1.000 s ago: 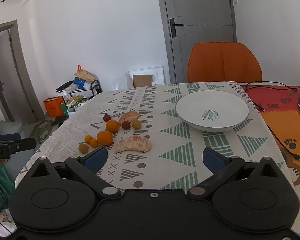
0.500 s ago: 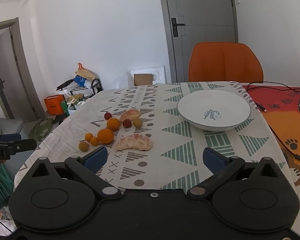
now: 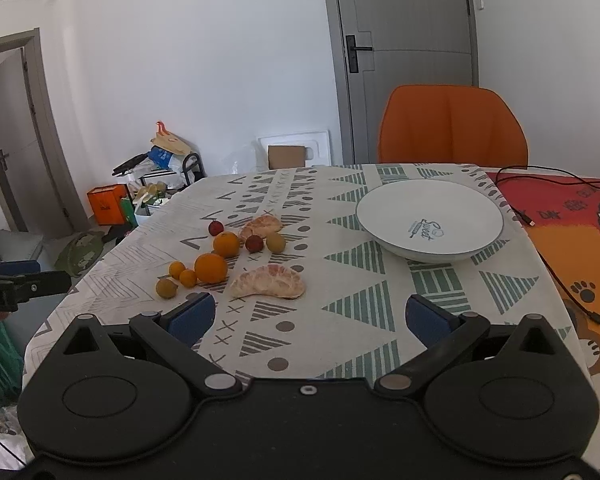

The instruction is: Organize fruits

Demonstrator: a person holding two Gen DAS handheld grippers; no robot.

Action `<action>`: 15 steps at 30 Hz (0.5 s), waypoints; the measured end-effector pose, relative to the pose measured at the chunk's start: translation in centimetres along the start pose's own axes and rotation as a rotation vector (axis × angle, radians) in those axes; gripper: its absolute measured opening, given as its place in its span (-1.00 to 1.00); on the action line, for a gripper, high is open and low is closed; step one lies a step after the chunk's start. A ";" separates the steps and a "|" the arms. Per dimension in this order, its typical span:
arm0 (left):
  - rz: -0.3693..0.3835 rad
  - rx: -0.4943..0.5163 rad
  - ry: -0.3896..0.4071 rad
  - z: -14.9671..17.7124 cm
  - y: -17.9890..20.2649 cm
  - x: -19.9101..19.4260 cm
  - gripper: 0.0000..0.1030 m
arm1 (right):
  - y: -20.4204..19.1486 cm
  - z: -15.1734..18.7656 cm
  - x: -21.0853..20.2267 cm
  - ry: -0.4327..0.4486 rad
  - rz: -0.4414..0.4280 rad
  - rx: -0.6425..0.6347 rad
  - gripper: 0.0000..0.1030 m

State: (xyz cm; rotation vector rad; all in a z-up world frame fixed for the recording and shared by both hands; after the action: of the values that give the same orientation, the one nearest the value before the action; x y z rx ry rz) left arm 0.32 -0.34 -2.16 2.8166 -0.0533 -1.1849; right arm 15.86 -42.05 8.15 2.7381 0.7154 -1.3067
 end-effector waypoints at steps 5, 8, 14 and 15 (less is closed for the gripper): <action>0.003 0.002 0.007 0.0 0.0 -0.1 1.00 | 0.1 0.1 0.0 -0.001 0.003 0.002 1.00; 0.004 0.004 0.012 0.0 0.0 0.0 1.00 | 0.1 0.0 0.1 -0.001 0.006 0.000 1.00; 0.007 -0.006 0.017 0.2 -0.1 0.1 1.00 | 0.1 0.0 0.2 0.000 0.005 -0.004 1.00; 0.007 -0.005 0.017 0.2 -0.2 0.1 1.00 | 0.0 0.0 0.2 0.002 0.000 -0.016 1.00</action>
State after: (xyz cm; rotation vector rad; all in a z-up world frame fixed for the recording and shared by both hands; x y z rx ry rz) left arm 0.24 -0.20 -2.37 2.8195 -0.0581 -1.1573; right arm 15.95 -42.01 7.97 2.7272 0.7223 -1.2921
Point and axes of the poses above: each gripper's, at about its wrist camera, not at the fingertips, and x roughly the way its jaws point, y to its right, z to its underside, the point moved 1 cm from there along x, roughly the way its jaws point, and after that the axes turned 15 degrees about -y, right-handed, at the moved point
